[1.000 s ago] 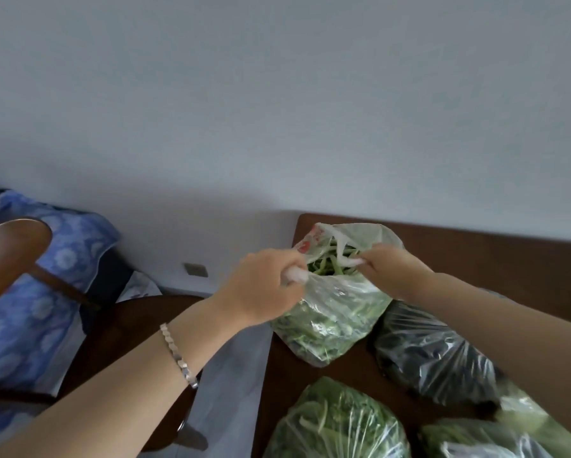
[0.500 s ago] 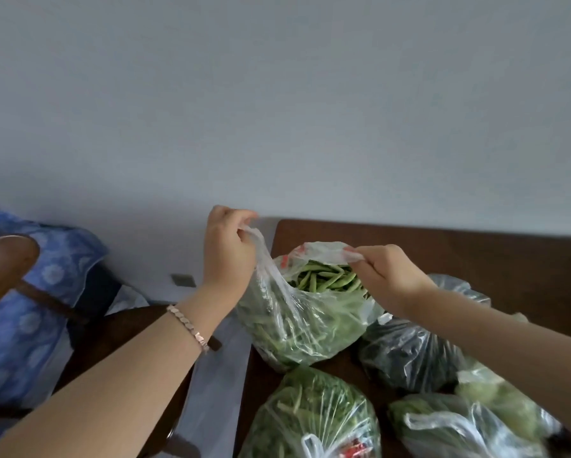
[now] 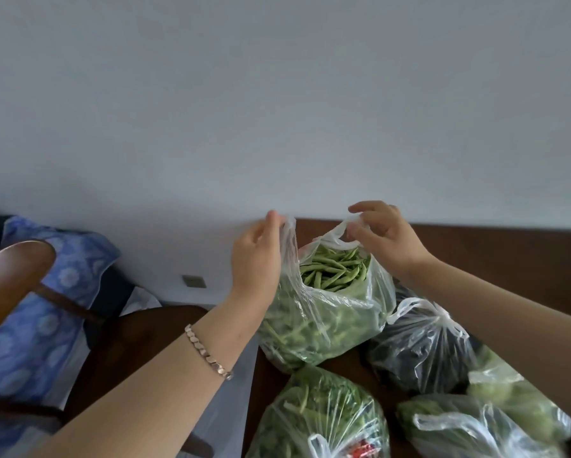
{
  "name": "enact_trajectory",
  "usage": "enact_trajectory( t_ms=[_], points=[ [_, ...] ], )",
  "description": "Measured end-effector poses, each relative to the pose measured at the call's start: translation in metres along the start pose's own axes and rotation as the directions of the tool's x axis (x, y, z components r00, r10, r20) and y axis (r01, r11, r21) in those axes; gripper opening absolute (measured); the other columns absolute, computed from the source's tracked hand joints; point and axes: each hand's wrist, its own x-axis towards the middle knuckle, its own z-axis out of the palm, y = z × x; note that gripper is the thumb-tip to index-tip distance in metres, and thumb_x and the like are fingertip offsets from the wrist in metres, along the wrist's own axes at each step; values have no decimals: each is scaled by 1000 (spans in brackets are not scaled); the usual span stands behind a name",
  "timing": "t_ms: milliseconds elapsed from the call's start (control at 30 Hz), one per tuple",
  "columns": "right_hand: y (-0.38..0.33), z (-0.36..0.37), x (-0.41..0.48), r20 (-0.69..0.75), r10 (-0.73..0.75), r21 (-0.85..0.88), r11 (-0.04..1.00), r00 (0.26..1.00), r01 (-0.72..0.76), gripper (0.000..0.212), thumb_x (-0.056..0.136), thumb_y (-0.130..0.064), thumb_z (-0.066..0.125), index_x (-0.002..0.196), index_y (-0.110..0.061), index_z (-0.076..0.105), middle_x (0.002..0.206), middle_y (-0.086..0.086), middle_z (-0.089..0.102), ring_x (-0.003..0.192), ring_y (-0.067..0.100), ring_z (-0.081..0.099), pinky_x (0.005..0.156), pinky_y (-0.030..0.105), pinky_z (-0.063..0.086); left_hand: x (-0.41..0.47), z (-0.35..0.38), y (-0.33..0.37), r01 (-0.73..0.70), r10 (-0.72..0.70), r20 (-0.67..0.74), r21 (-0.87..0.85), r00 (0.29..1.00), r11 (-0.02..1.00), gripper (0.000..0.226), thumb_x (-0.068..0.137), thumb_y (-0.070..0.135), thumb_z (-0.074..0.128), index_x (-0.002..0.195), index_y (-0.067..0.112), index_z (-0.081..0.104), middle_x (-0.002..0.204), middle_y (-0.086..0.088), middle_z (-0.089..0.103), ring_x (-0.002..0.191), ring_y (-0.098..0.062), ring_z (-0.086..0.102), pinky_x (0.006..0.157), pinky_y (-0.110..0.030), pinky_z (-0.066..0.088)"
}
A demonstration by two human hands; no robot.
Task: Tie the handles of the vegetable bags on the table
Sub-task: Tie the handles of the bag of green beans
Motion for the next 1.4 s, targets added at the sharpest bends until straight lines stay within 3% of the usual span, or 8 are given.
enact_trajectory(
  t_ms=[167, 267, 467, 767, 867, 1033, 1267, 1400],
  points=[
    [7, 14, 10, 17, 16, 250, 968, 1000, -20, 12, 91, -21, 55, 87, -25, 65, 110, -6, 63, 110, 21, 56, 102, 43, 41, 5, 11, -3, -19, 0, 83, 239, 997, 971, 46, 84, 43, 60, 123, 20, 48, 117, 9, 38, 94, 0, 44, 75, -16, 36],
    [9, 19, 14, 17, 31, 300, 953, 999, -35, 10, 90, -15, 55, 95, -16, 63, 107, 0, 65, 99, 15, 61, 95, 32, 45, 13, 13, -20, 29, -64, 69, 419, 996, 907, 52, 73, 51, 69, 101, 13, 49, 114, -6, 38, 84, -10, 42, 60, -22, 35],
    [11, 24, 14, 21, -79, 227, 971, 997, 72, 15, 93, -24, 51, 97, -27, 65, 100, -14, 64, 95, -3, 58, 92, 15, 42, 17, 15, -26, -127, 248, -156, 542, 956, 831, 21, 89, 27, 56, 74, 13, 52, 131, -12, 38, 116, -27, 36, 96, -42, 35],
    [15, 44, 34, 63, 100, 328, 937, 993, -115, 23, 96, -12, 44, 97, -18, 66, 57, 3, 47, 55, 12, 49, 72, 24, 47, 9, 24, -20, -78, 83, -44, 103, 996, 992, 27, 99, 24, 37, 122, 19, 51, 127, 6, 50, 107, 0, 45, 75, 6, 32],
    [13, 49, 40, 54, 193, 328, 923, 980, -200, 23, 95, -13, 49, 86, -26, 66, 76, 1, 52, 58, 14, 44, 64, 27, 43, 7, 28, -29, -104, 102, 57, 35, 993, 994, 34, 100, 28, 32, 130, 21, 46, 124, 2, 53, 109, -1, 51, 92, -10, 41],
    [20, 63, 50, 93, 359, 455, 814, 929, -360, 14, 84, -1, 61, 87, -11, 71, 72, -4, 63, 53, 9, 45, 49, 15, 43, 11, 35, -45, -62, 78, 164, -100, 983, 993, 25, 100, 21, 35, 105, 20, 60, 82, -14, 45, 54, 3, 51, 62, -9, 46],
    [34, 79, 51, 287, 448, 482, 696, 846, -532, 12, 72, 3, 65, 81, -1, 71, 87, 28, 65, 72, 26, 57, 77, 31, 52, 25, 31, -54, 459, -371, 271, -567, 888, 684, 21, 75, -7, 68, 88, 2, 54, 89, -18, 64, 62, -21, 67, 61, -30, 59],
    [44, 77, 44, 443, 333, 504, 675, 832, -539, 21, 74, 1, 51, 92, 11, 58, 81, 19, 48, 63, 20, 48, 61, 24, 44, 36, 31, -56, 591, -455, 380, -578, 805, 562, 34, 76, -15, 61, 100, 0, 44, 91, -23, 61, 62, -25, 68, 51, -30, 57]
  ],
)
